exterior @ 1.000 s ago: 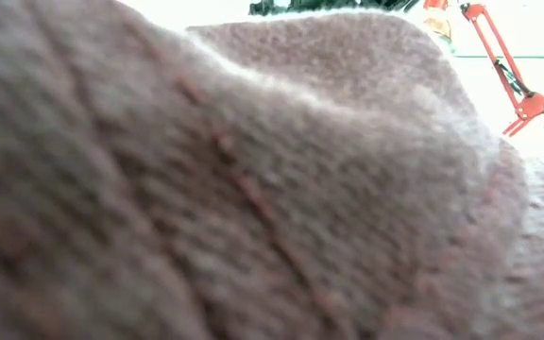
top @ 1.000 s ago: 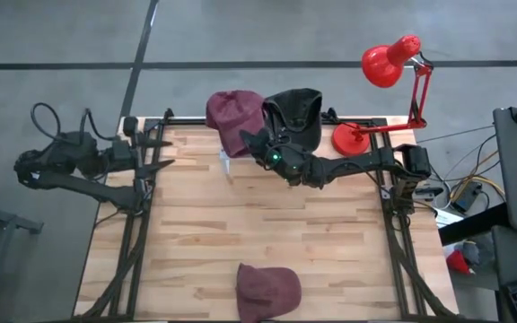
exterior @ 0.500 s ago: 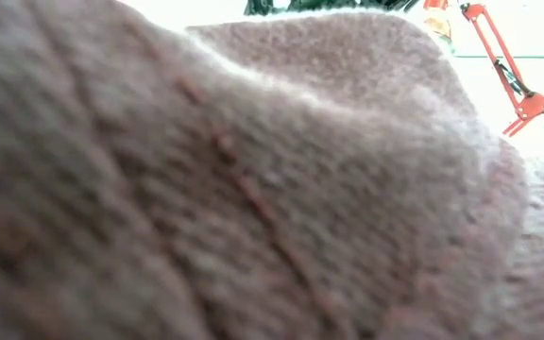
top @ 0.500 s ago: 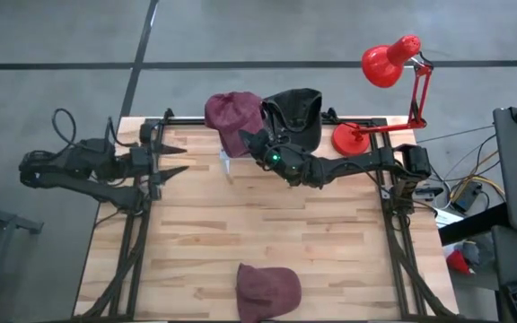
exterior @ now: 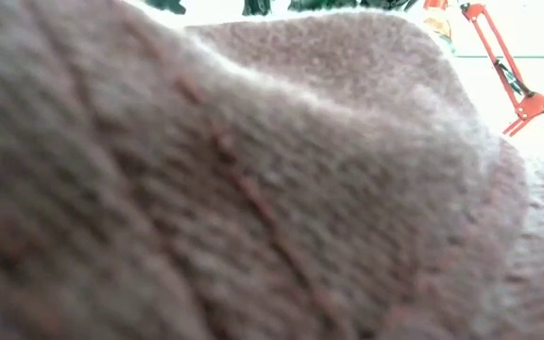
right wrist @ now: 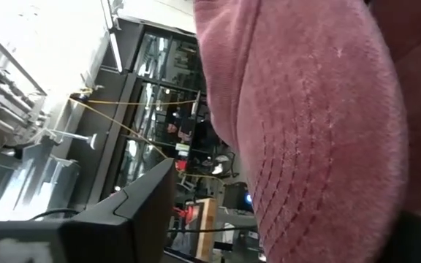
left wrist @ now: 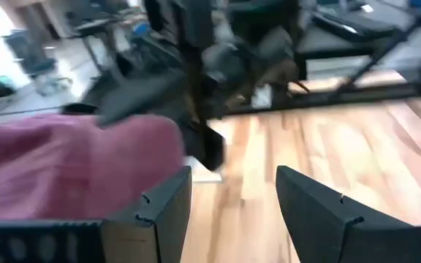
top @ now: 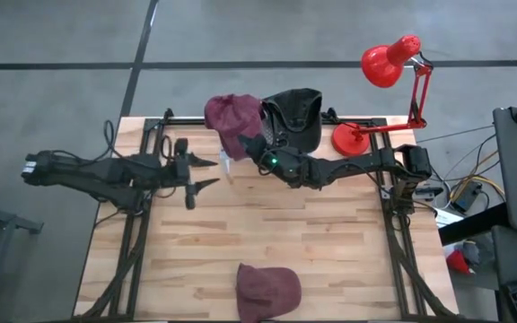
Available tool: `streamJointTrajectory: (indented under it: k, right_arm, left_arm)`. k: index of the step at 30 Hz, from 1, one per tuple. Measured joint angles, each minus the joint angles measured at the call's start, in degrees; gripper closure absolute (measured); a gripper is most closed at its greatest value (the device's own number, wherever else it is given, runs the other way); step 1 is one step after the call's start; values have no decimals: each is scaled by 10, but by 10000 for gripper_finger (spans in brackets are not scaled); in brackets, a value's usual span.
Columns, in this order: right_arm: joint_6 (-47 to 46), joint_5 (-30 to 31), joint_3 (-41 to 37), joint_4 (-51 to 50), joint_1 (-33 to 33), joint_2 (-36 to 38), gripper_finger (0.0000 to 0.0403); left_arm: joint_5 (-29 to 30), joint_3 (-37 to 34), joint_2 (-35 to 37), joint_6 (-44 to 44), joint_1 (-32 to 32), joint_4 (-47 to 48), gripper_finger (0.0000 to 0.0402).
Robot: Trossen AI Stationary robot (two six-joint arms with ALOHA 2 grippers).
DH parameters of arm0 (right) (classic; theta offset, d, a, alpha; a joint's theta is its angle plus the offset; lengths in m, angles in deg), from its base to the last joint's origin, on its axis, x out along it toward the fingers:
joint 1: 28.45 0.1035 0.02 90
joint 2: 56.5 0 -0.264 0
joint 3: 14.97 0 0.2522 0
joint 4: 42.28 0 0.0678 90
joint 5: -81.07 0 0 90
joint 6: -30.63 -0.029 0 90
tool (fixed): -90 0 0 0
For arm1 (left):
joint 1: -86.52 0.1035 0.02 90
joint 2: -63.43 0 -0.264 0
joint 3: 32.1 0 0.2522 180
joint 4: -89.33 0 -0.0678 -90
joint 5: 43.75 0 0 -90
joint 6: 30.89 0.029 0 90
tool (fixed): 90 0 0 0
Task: Pick & Place hat
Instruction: Stack the top red cap on the red cap on the shelf
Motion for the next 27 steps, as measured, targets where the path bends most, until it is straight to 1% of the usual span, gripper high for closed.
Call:
streamJointTrajectory:
  k: [2,5,8,11,13,16,19,23,27]
  right_arm:
    - [-4,0,0,-7,1,0,174]
    - [-8,0,0,-14,3,0,178]
    - [-6,0,0,-17,5,0,179]
    - [-6,0,0,-22,5,3,179]
    - [-4,1,0,-26,6,3,179]
    - [-4,0,-1,-31,7,3,179]
    - [0,0,-1,-36,7,3,179]
    - [13,-1,-1,-40,6,3,179]
    - [24,-4,-1,-41,7,3,179]
  left_arm:
    - [17,2,-13,-17,5,-11,197]
    - [68,4,-31,-43,7,-6,197]
    - [109,8,-38,-29,17,-9,197]
    - [153,14,-46,-11,39,-13,197]
    - [166,14,-52,-20,59,-9,197]
    - [167,15,-57,-28,95,-12,197]
    - [161,16,-76,-18,139,2,200]
    - [79,17,-100,-21,190,6,208]
    - [43,21,-128,-22,236,5,220]
